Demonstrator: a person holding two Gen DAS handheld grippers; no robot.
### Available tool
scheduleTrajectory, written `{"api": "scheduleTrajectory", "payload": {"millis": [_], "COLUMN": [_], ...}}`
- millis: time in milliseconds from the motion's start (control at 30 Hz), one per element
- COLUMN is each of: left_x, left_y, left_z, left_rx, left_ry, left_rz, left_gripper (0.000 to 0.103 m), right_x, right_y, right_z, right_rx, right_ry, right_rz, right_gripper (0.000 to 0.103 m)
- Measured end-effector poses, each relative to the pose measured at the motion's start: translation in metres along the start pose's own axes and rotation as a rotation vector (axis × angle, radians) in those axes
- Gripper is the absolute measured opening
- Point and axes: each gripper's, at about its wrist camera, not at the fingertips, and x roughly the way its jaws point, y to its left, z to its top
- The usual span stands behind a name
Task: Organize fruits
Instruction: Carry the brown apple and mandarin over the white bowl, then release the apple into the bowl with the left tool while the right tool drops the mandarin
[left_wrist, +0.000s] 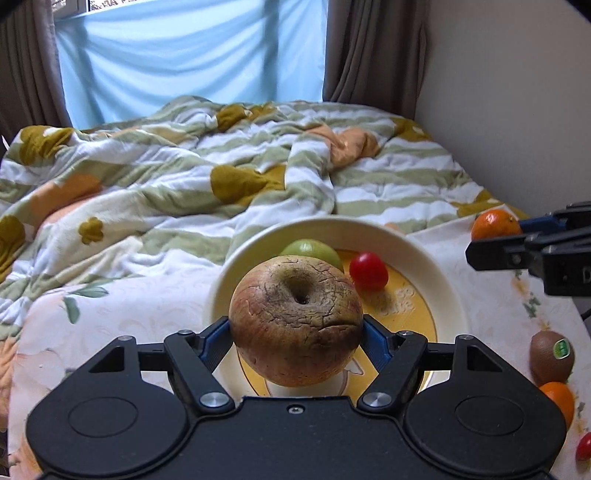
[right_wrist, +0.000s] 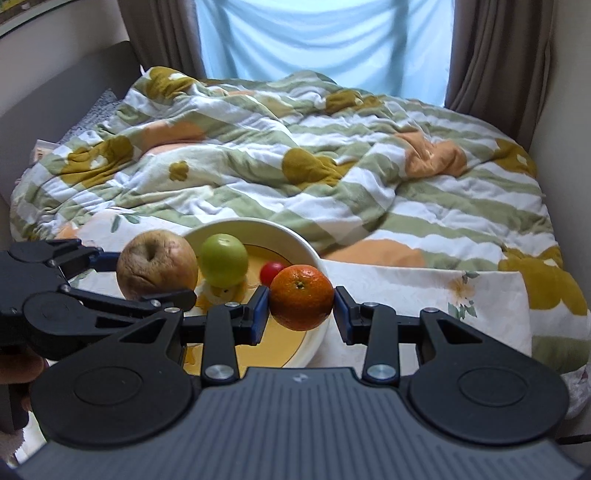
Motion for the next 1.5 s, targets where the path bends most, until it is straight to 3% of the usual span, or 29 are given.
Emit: {"api": "scheduleTrajectory", "payload": {"millis": [467,533,600,767,933,1100,1500], "left_x": [0.017,0.012,0.004,-0.016,-0.039,-0.058,-0.081], "left_y": [-0.004,-0.003,-0.001,0.003,0.010,0.016,0.040], "left_z": [-0.002,-0.001,0.001,0.004,0.003,-0.002,-0.020], "left_rx": [0.039,0.038,0.027,0.028,0.028,0.021,-0.051], "left_ry": [0.034,0.013,-0.012,-0.019,-0.028,-0.042,-0.047], "left_rz": [-0.005,-0.010,-0.019,-0.003,0.018,0.047,0.096], "left_gripper": [0.078,0.084,0.098,0.098,0.101,0.102,0.102], "right_x": [0.017,0.017,0.019,0.019,0.024,0.036,0.076], "right_y": [-0.008,-0.009,-0.011,-0.013,-0.008,0.009,0.032], "right_z": [0.001,0.002,0.003,0.003,0.003,-0.003,-0.023], "right_rx": [0.029,0.029,0.033,0.036,0.005,-0.115,-0.198], "right_ry": [0.030,0.028,0.030,0.027,0.017,-0.015,0.032], "right_rz": [-0.029,-0.031,-0.033,-0.030,0.013,0.080,0.136], "right_gripper": [0.053,0.053,0.053,0.053,0.053,0.053,0.053]}}
